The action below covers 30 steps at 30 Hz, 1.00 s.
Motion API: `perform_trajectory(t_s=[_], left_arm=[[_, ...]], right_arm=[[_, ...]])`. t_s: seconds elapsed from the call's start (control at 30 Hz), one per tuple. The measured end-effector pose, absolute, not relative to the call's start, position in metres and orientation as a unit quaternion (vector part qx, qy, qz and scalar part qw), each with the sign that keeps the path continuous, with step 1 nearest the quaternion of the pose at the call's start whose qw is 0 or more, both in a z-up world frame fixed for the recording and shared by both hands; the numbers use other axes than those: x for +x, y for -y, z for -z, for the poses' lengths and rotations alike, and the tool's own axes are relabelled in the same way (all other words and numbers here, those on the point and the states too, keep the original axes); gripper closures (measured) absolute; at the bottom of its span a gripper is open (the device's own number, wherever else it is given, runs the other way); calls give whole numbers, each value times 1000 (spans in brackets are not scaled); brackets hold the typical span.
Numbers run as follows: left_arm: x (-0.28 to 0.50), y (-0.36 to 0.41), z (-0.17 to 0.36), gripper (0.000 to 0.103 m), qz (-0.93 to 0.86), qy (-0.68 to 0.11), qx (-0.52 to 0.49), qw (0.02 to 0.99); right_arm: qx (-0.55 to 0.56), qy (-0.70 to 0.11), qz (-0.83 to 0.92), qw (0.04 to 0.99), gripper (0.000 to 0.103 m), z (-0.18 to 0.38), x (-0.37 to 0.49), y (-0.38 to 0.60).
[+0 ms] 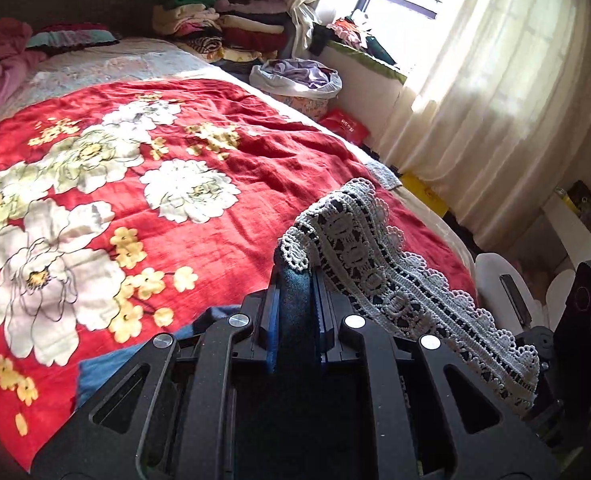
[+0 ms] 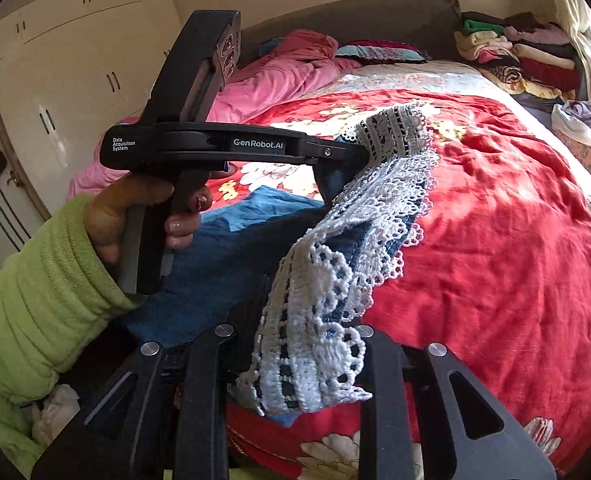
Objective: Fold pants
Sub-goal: 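Lift the lace-trimmed leg with both tools and fold it over the other leg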
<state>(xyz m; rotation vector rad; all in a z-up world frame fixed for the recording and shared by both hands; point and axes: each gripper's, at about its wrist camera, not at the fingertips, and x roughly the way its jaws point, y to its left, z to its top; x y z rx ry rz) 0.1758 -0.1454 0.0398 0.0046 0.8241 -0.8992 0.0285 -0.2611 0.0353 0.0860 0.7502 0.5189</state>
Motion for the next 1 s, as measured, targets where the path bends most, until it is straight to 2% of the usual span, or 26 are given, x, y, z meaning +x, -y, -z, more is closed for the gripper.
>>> perform_trajectory(t_s=[0.37,0.6,0.9,1.0], left_arm=[[175,100,-11,95,385,-405,-22,829],[178,88,-9,90,368,-421,-25,829],[183,9,-17,63,289,-445,-94,843],[180,-26,-16,57,276,-449,-140,838]], right_arm=[[0,-399,-270,876,81,-15,42,198],[-22,-406,-271,873,81,-16,36,183],[-80,-405,-293,862,78,-1,30,138],[-124,-399,-289,861,72,11,24,117]])
